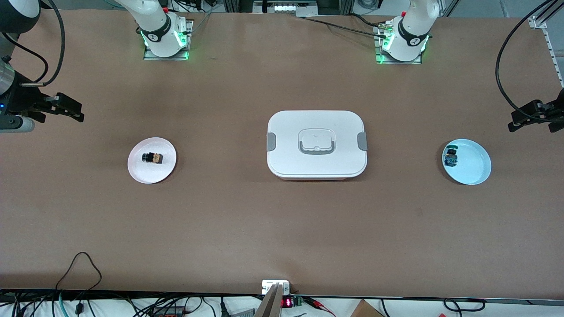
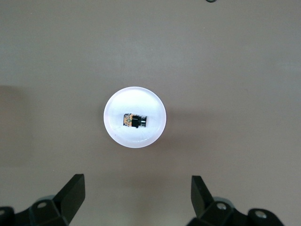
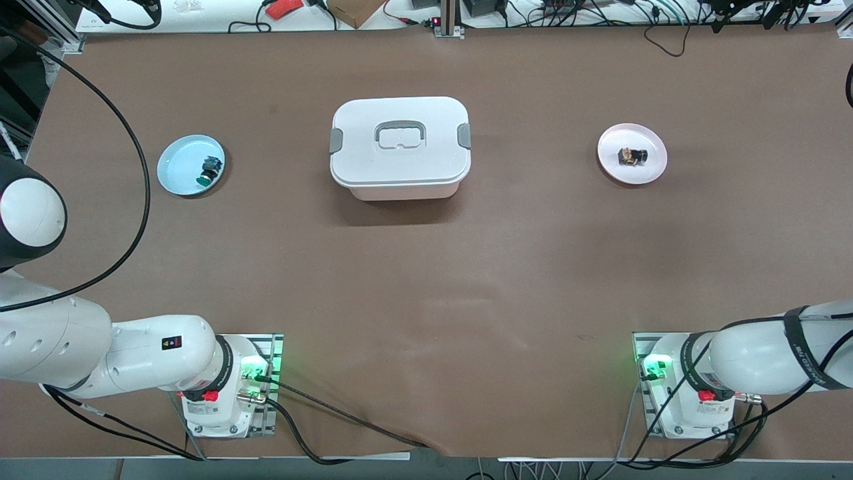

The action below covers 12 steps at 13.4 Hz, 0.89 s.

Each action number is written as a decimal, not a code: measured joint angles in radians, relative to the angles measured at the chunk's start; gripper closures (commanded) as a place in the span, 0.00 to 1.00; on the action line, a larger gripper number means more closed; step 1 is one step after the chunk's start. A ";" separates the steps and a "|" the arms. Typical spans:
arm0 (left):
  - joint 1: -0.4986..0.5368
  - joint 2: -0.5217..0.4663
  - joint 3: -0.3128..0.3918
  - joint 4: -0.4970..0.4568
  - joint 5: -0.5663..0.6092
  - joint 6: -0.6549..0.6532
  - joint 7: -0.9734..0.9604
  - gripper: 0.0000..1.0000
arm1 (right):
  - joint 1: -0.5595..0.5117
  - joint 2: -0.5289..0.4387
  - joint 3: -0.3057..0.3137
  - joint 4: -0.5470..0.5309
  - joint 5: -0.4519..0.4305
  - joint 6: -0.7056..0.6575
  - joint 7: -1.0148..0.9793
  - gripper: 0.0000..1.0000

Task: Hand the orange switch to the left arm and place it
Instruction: 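Move the right gripper toward the orange switch on the white plate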

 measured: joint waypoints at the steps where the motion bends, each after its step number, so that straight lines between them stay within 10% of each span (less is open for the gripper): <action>1: 0.000 0.000 0.000 0.000 0.000 0.000 0.000 0.00 | 0.000 0.000 0.000 0.000 0.000 0.000 0.000 0.00; 12: 0.001 0.000 0.000 0.000 0.000 -0.002 0.000 0.00 | 0.002 0.027 0.006 -0.015 0.001 0.002 -0.001 0.00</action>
